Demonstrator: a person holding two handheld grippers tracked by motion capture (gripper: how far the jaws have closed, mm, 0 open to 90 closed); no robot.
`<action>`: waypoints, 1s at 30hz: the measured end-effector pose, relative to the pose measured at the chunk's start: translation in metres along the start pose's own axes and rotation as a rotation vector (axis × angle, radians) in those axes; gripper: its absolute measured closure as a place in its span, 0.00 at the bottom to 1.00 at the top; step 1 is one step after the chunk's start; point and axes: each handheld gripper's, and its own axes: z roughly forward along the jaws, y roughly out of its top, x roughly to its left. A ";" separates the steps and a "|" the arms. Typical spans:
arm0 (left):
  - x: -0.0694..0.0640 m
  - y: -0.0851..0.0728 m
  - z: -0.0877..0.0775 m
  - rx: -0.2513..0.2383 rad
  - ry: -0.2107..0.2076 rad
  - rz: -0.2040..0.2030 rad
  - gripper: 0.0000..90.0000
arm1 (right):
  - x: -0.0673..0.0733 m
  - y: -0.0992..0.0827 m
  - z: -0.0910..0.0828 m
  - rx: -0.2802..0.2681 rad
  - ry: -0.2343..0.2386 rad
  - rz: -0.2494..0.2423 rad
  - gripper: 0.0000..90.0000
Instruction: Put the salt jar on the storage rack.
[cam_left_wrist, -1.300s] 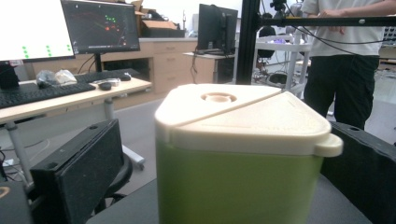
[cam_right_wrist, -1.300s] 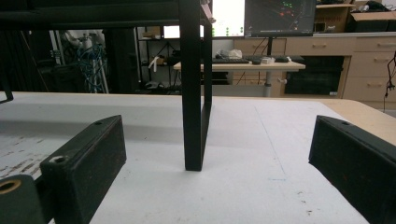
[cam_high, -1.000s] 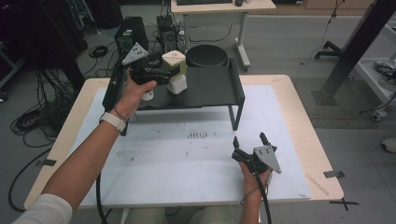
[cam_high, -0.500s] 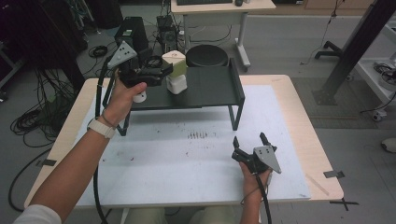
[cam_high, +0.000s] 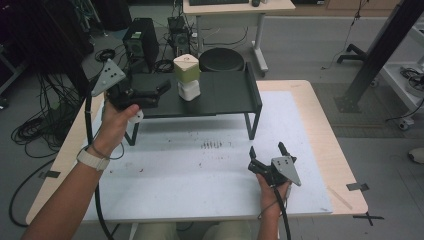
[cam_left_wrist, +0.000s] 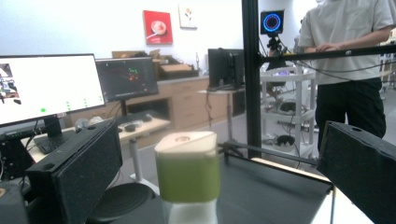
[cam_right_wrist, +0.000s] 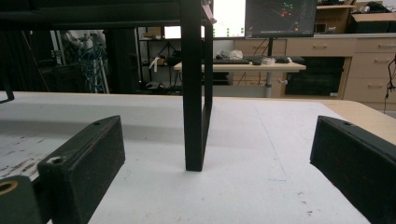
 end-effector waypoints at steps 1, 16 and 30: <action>0.000 -0.001 -0.004 -0.001 0.003 0.002 0.00 | 0.000 0.000 0.000 0.001 0.000 0.000 0.03; 0.005 -0.039 -0.059 0.003 0.046 -0.052 0.00 | 0.000 0.000 0.000 0.002 0.000 -0.003 0.03; 0.020 -0.100 -0.110 0.016 0.150 -0.121 0.01 | 0.000 0.000 0.000 0.003 0.000 -0.003 0.03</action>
